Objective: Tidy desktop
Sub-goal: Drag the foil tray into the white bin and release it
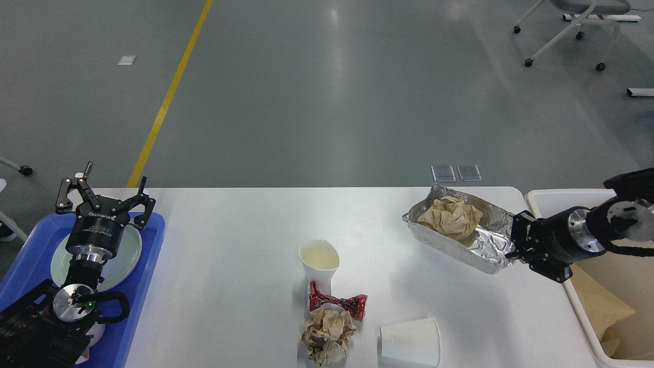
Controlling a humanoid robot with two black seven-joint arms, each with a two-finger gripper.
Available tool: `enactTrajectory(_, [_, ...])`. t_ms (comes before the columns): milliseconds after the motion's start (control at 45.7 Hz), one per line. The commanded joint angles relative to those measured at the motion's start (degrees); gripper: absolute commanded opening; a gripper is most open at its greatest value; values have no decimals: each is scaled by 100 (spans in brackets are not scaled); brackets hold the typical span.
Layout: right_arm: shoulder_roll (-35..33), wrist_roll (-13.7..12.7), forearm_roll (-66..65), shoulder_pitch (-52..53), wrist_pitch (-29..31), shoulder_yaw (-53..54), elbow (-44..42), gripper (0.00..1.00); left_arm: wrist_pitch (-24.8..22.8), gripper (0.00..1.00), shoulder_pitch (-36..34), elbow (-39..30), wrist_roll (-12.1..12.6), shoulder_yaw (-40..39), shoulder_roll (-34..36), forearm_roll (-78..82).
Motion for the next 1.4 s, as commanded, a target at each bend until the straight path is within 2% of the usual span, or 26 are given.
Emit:
enactTrajectory(0, [67, 1, 197, 595, 449, -515, 217, 0, 0, 98, 0, 0, 0, 0, 0, 0])
enactTrajectory(175, [911, -7, -400, 1825, 440, -1658, 920, 0, 0, 98, 0, 0, 0, 0, 0, 0])
enactTrajectory(372, [1008, -34, -744, 2529, 791, -2036, 1140, 0, 0, 98, 0, 0, 0, 0, 0, 0])
enactTrajectory(525, [868, -25, -761, 2609, 783, -2204, 1114, 0, 0, 98, 0, 0, 0, 0, 0, 0])
enactTrajectory(678, [60, -25, -770, 2346, 608, -2239, 912, 0, 0, 98, 0, 0, 0, 0, 0, 0])
enactTrajectory(875, [-810, -25, -753, 1292, -271, -2152, 34, 0, 0, 98, 0, 0, 0, 0, 0, 0])
enactTrajectory(1094, [-1593, -16, -753, -562, -456, -1406, -1670, 0, 0, 98, 0, 0, 0, 0, 0, 0])
enactTrajectory(1269, [-1603, 1, -753, -2697, -755, 272, -3041, 0, 0, 98, 0, 9, 0, 0, 0, 0])
enactTrajectory(1379, [-1313, -7, -761, -3972, -931, 1222, -3859, 0, 0, 98, 0, 0, 0, 0, 0, 0])
